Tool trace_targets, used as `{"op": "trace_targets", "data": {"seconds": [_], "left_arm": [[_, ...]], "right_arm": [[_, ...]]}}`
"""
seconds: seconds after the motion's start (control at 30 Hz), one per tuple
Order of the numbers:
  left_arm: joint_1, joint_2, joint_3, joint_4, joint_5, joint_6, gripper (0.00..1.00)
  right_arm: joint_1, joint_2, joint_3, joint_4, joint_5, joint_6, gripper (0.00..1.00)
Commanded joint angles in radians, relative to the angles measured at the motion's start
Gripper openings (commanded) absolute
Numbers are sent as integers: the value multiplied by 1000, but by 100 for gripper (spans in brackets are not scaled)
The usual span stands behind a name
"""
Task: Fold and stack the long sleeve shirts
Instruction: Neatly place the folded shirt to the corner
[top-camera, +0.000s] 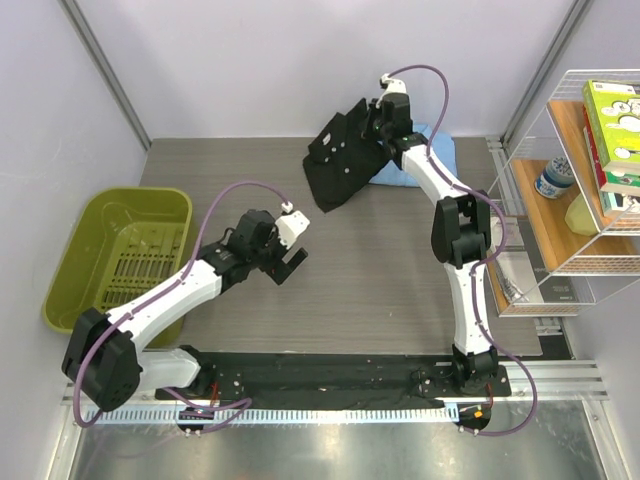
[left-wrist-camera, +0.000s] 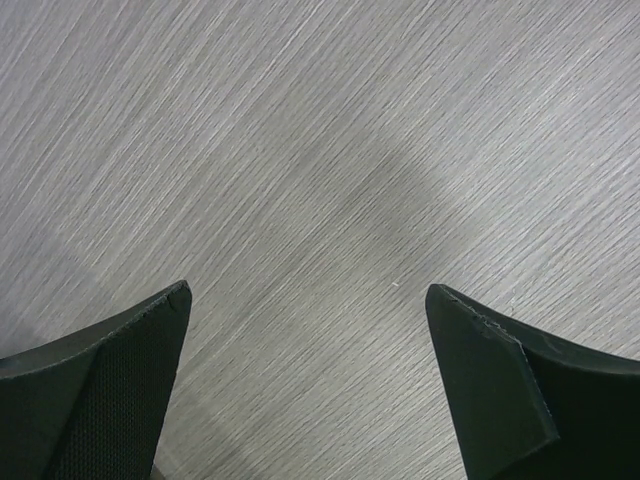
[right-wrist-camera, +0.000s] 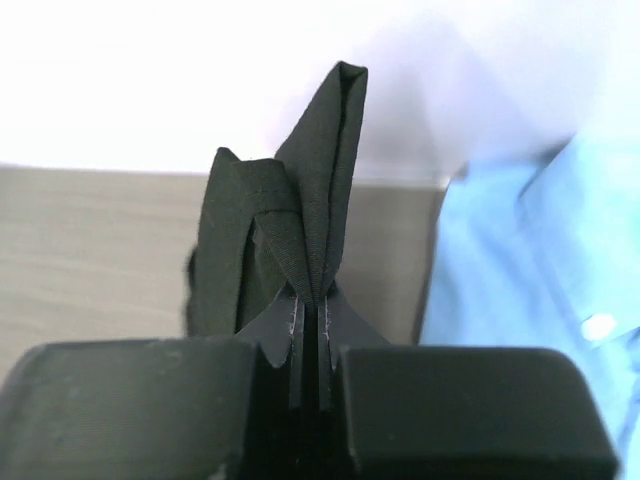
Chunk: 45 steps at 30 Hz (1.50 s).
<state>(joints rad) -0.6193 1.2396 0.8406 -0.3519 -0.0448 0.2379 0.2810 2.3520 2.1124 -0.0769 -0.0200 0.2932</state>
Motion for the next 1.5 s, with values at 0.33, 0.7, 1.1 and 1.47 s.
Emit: {"op": "trace_targets", "data": {"seconds": [0.33, 0.7, 1.1, 1.47], "left_arm": [[12, -11, -38, 80, -18, 20, 100], [16, -2, -72, 105, -4, 29, 100], [23, 27, -58, 56, 33, -12, 100], [26, 43, -35, 22, 11, -2, 100]], "right_arm": [[-3, 3, 270, -66, 144, -215, 1], [-9, -48, 290, -49, 163, -163, 1], [-19, -82, 296, -47, 170, -109, 1], [-137, -135, 92, 57, 118, -129, 1]]}}
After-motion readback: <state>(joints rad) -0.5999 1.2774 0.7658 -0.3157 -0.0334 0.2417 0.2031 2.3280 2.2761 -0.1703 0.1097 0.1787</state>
